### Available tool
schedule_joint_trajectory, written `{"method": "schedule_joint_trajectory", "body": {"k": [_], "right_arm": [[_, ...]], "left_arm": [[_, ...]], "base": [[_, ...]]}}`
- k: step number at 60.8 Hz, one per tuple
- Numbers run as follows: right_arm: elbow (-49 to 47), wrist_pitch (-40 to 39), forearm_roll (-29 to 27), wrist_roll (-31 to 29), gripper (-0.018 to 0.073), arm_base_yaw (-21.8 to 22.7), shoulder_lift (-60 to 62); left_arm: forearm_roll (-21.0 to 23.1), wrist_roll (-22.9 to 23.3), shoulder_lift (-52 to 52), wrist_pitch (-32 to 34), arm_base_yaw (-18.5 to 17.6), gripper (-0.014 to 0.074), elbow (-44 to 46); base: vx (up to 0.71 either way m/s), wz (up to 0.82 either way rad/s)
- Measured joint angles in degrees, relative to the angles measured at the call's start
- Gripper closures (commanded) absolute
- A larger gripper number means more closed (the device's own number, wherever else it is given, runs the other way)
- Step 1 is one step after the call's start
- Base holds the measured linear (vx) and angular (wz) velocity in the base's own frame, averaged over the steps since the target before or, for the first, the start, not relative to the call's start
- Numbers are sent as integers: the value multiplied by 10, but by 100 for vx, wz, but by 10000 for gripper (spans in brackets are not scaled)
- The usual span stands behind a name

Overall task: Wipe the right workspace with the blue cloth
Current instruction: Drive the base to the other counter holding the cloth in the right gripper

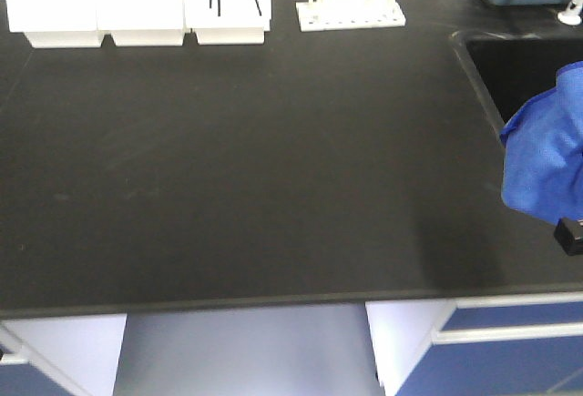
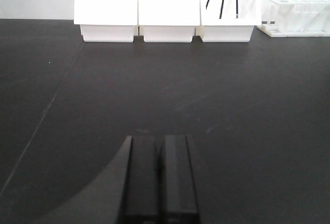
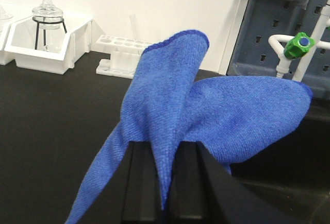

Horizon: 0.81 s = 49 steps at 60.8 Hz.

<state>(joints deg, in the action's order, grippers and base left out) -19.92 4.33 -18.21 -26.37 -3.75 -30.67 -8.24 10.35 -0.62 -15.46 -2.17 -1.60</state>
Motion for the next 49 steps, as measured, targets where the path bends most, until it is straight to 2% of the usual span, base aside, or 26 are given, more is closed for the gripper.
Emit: {"method": "schedule_joint_trajectory", "body": {"k": [16,49], "right_arm": [[0,0,0,0,563,0,0],[0,0,0,0,563,0,0]], "left_arm": [[0,0,0,0,0,602,0],[0,0,0,0,0,602,0]], "base": [[-26,-25],[-29,-52]]}}
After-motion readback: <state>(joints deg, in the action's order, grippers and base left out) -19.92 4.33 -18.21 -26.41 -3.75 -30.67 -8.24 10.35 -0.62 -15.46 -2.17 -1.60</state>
